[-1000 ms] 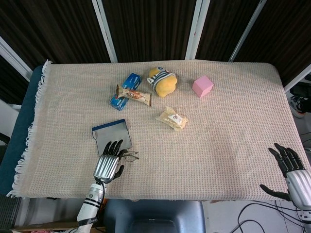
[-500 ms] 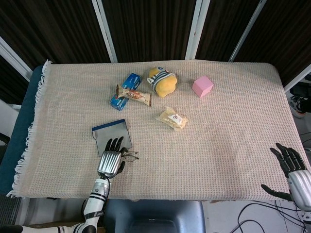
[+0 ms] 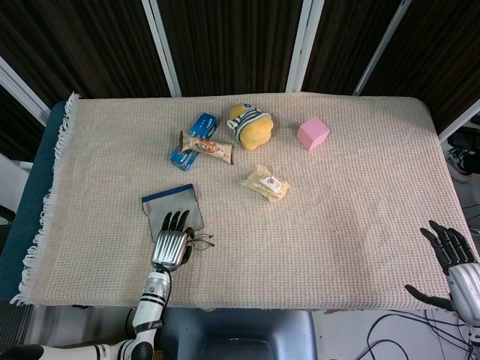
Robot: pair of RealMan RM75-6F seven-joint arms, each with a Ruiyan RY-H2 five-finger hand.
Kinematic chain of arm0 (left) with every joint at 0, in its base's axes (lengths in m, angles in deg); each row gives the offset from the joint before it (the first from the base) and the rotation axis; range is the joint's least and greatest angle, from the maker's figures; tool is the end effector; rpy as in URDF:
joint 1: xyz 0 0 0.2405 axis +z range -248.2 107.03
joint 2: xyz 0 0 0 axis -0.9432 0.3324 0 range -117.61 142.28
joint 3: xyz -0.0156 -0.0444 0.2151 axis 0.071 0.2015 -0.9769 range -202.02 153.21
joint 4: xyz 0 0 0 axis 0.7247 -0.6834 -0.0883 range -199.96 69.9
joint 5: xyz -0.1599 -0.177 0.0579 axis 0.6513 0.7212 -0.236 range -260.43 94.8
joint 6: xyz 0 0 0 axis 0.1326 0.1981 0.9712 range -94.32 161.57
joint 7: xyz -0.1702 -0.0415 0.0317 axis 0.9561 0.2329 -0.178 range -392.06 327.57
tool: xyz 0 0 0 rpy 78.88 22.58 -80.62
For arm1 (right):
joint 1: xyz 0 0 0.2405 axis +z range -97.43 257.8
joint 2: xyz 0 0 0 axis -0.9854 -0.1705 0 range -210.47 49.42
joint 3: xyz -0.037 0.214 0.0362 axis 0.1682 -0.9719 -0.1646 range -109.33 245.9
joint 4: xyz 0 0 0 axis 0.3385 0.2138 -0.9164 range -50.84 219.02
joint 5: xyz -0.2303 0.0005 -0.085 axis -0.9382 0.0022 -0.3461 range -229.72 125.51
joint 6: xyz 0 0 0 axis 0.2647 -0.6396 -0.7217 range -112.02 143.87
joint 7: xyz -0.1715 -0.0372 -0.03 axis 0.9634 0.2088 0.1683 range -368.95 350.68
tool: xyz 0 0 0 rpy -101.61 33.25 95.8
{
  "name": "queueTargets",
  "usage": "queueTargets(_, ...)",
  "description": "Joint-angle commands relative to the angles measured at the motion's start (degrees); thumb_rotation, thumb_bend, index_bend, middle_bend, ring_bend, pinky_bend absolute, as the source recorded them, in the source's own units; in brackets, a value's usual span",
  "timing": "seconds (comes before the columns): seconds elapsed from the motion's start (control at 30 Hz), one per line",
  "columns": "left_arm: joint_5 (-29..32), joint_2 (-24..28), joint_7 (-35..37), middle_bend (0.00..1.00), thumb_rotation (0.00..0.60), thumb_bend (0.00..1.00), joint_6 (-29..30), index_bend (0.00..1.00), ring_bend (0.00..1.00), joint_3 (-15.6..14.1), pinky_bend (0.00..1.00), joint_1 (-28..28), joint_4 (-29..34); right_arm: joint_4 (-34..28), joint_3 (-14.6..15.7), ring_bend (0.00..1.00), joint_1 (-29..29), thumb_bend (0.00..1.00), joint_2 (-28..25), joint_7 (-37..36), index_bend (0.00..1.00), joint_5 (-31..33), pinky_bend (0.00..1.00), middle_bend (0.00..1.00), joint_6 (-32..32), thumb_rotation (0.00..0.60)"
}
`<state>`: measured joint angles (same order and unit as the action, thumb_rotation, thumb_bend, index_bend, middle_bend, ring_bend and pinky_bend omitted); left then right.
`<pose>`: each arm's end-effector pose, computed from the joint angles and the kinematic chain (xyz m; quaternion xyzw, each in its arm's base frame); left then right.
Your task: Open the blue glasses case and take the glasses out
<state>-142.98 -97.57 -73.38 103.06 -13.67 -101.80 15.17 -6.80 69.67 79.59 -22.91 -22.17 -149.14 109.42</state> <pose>-0.1084 0.2948 -0.1221 -0.6924 -0.4014 -0.3296 0.5008 -0.2940 -0.1676 0.1434 0.6043 -0.3884 0.4399 0.5389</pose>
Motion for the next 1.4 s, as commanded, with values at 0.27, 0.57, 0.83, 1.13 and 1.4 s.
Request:
queueTargets(0.27, 0.59, -0.57, 0.13, 0.07, 0.6, 0.41, -0.23, 0.52, 0.0, 0.3, 0.04, -0.63, -1.25, 0.1, -0.04, 0.0, -0.07, 0.18, -0.11, -0.33, 0.0, 0.12, 0.04, 0.0, 0.13, 0.6)
queueTargets(0.57, 0.27, -0.58, 0.72, 0.1, 0.6, 0.46, -0.1, 0.58, 0.0, 0.07, 0.04, -0.86, -2.02, 0.17, -0.07, 0.0, -0.07, 0.18, -0.12, -0.4, 0.0, 0.16, 0.04, 0.0, 0.11, 0.6)
queueTargets(0.83, -2.62, -0.1, 3.16, 0.13, 0.6, 0.5, 1.17, 0.64, 0.01, -0.43, 0.05, -0.76, -1.06, 0.23, -0.02, 0.0, -0.13, 0.18, -0.12, -0.59, 0.0, -0.05, 0.04, 0.0, 0.3, 0.6)
queueTargets(1.13, -5.29, 0.39, 3.68, 0.14, 0.6, 0.5, 2.27, 0.64, 0.01, -1.09, 0.05, -0.91, 2.89, 0.4, -0.02, 0.0, -0.21, 0.18, -0.21, -1.11, 0.0, -0.16, 0.04, 0.0, 0.62, 0.6)
queueTargets(1.4, -10.57, -2.03, 1.89, 0.14, 0.6, 0.5, 3.78, 0.64, 0.01, -3.9, 0.05, -1.36, 9.29, 0.71, 0.21, 0.0, -0.3, 0.18, -0.22, -1.41, 0.0, -0.73, 0.04, 0.0, 0.91, 0.6)
